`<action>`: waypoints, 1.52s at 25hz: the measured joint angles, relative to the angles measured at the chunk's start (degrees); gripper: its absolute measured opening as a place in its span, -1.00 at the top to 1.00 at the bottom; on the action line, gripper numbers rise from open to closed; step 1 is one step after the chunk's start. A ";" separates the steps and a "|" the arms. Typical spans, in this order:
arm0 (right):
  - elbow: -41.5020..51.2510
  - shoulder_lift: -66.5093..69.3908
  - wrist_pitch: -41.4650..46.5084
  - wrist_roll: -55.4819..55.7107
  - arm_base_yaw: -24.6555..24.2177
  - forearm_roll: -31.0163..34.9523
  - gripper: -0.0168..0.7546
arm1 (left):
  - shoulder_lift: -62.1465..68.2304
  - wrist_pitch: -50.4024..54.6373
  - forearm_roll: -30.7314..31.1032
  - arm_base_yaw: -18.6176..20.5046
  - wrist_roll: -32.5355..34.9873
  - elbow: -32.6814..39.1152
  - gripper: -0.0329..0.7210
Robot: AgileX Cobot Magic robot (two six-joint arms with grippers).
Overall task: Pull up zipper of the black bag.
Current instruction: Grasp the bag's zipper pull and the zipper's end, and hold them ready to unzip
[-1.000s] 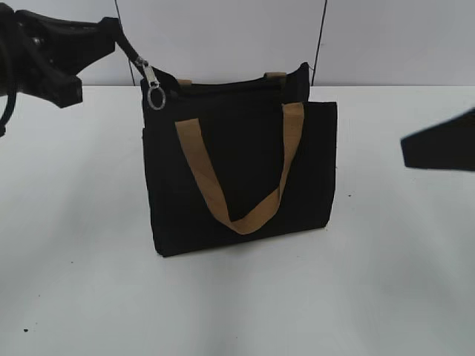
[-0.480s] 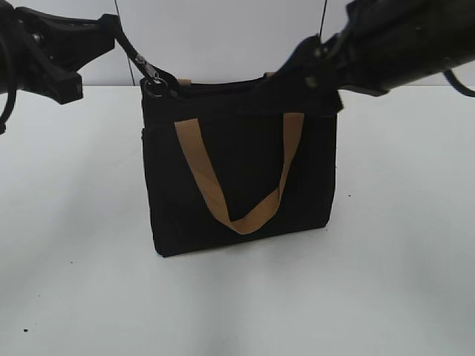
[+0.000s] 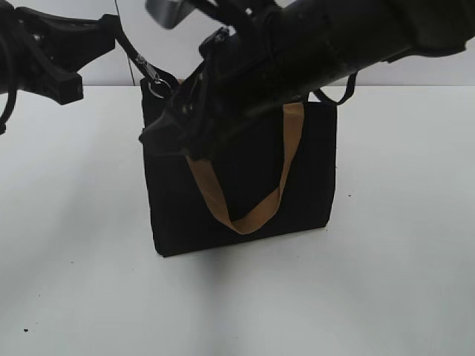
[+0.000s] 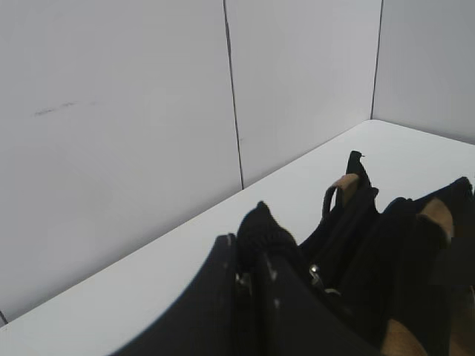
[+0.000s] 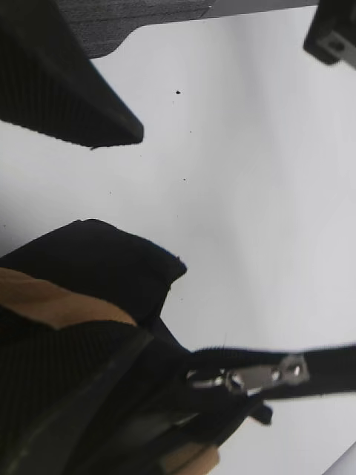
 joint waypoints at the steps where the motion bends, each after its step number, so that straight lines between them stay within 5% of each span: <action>1: -0.27 0.69 -0.38 -1.73 0.95 0.00 -0.49 | 0.00 0.00 0.08 0.00 0.00 0.00 0.84; 14: -0.38 2.56 -11.23 -7.04 2.15 -0.05 -0.46 | 0.00 14.38 5.52 0.00 -0.05 -0.01 0.84; 24: -1.92 6.97 -16.37 -7.04 2.15 -0.05 0.47 | 0.00 11.37 5.54 0.00 -0.05 -0.06 0.84; 38: -2.03 9.52 -17.64 -7.09 2.15 -0.05 0.55 | 0.00 8.32 5.61 0.00 -0.21 -0.06 0.84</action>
